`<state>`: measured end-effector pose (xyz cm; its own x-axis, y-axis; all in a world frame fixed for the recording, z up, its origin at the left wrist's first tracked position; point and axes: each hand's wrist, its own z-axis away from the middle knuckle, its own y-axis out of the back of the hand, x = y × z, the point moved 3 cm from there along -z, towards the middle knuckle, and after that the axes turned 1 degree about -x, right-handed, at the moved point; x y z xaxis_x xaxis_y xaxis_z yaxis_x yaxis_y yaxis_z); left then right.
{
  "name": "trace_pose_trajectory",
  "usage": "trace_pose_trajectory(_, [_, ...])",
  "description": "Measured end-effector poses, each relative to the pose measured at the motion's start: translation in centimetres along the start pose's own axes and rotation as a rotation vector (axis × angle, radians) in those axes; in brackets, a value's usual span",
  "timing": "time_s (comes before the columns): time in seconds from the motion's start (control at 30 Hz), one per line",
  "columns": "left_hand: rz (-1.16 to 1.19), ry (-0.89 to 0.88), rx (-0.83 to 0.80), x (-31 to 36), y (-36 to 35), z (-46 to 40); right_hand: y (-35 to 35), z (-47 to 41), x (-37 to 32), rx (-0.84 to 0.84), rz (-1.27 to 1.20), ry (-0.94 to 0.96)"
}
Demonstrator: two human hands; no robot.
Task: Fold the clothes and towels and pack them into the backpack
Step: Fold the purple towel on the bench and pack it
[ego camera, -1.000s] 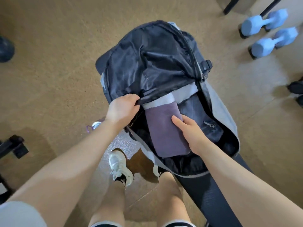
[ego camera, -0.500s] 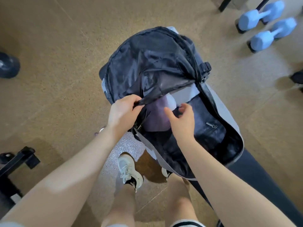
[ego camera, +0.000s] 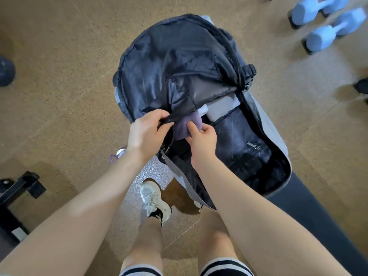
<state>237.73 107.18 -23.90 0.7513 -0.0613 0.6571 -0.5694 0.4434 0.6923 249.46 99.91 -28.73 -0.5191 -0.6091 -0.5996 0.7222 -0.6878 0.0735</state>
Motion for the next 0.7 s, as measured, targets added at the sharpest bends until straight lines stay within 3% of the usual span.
trace_pose_trajectory(0.1, [-0.11,-0.001,-0.126,-1.1,-1.3,0.2,-0.2,0.1,-0.5,-0.171,-0.061,-0.069])
trace_pose_trajectory(0.17, [-0.226,-0.003,-0.317,-1.8,-2.1,0.5,1.4,1.4,-0.2,-0.285,0.114,-0.154])
trace_pose_trajectory(0.23, [-0.353,0.008,-0.511,-1.8,-2.4,1.0,4.5,2.7,0.6,-0.231,0.435,-0.174])
trace_pose_trajectory(0.3, [-0.447,-0.002,-0.614,-0.9,-1.8,1.5,7.9,4.4,0.7,-0.1,0.539,-0.168])
trace_pose_trajectory(0.47, [-0.507,-0.17,-0.714,5.1,1.5,4.2,13.3,11.9,-1.7,0.064,0.239,-0.148])
trace_pose_trajectory(0.7, [-0.506,-0.545,-0.897,17.6,2.5,12.4,20.2,25.1,-0.6,0.197,0.008,-0.009])
